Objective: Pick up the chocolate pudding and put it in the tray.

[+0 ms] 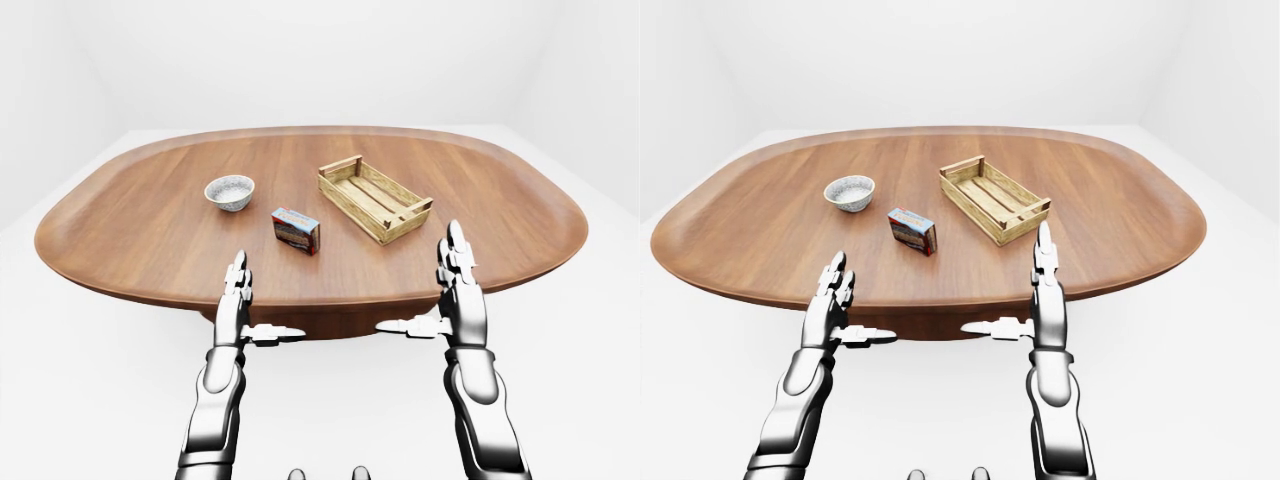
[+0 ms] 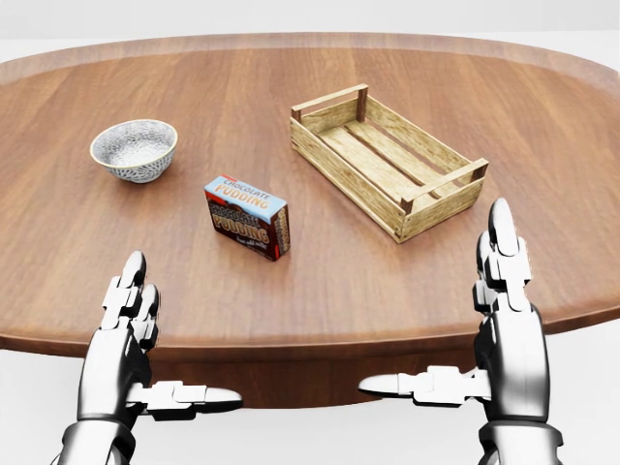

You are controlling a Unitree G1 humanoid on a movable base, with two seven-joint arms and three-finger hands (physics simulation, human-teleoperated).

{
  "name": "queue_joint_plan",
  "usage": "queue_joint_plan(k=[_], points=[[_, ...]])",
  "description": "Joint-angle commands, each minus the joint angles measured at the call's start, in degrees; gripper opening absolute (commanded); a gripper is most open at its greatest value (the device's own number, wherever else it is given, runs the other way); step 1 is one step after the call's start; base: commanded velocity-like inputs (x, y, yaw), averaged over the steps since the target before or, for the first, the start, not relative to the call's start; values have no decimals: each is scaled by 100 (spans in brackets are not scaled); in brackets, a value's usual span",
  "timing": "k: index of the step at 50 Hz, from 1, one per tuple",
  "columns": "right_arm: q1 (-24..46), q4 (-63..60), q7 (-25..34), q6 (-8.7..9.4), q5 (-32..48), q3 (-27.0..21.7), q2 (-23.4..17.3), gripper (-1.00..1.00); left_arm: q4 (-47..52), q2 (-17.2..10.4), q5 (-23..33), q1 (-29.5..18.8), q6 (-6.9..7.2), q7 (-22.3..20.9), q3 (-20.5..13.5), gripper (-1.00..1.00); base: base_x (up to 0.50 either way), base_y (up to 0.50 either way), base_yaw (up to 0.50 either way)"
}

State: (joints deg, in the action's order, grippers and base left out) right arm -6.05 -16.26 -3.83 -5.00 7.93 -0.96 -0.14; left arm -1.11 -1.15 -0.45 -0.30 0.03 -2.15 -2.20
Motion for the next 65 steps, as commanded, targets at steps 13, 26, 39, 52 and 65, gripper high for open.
queue_joint_plan(k=[13,26,39,52,65], points=[[0,32,30,0,-53,5,6,100,39,-4,0,13,33,-3,1,100,0,25,0],[-18,18,54,0,-91,21,10,100,75,-3,-4,14,68,-6,-4,100,0,5,0],[6,52,57,0,-103,16,9,100,75,-4,-3,14,70,-6,-3,100,0,0,0],[10,88,61,0,-96,22,6,100,75,-4,-3,14,70,-6,-4,100,15,0,0],[12,84,71,0,-97,20,2,100,76,-3,-4,14,71,-6,-4,100,17,0,0]])
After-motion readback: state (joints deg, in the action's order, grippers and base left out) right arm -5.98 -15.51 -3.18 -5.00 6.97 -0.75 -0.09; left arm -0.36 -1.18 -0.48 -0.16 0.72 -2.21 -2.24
